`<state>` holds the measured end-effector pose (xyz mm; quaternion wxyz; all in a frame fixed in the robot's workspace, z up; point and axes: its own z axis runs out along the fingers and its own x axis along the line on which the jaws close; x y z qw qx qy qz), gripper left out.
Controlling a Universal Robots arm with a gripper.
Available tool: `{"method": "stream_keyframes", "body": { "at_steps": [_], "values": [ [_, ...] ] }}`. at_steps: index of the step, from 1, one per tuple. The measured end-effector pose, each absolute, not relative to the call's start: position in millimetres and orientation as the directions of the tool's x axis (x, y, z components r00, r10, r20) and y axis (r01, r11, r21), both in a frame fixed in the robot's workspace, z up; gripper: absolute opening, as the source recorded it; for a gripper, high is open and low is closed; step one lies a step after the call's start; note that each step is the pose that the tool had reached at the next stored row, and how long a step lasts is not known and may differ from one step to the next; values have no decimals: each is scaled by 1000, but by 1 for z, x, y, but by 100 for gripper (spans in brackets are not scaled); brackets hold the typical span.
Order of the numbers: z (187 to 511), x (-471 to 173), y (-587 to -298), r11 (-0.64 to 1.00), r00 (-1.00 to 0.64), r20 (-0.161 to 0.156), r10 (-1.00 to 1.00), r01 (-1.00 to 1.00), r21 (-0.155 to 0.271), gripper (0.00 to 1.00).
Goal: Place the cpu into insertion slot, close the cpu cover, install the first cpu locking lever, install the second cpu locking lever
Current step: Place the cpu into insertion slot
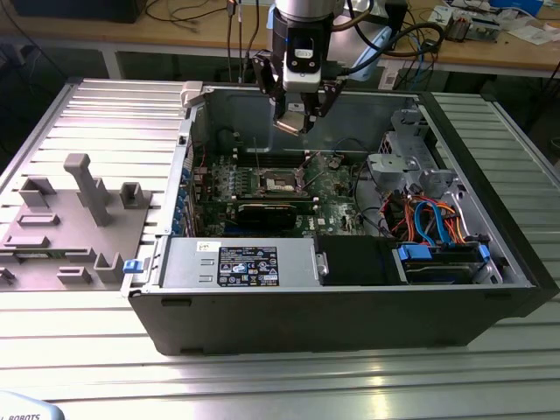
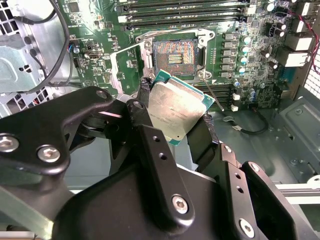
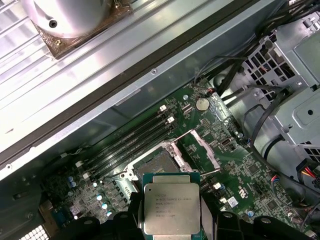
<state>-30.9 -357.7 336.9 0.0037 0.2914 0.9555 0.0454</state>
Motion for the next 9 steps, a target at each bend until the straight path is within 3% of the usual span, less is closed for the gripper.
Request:
{"method": "stream_keyframes", "body": {
  "at_steps": [9],
  "values": [
    [336,-31,-358,820,-824,19,566,565,89,54]
  ]
}}
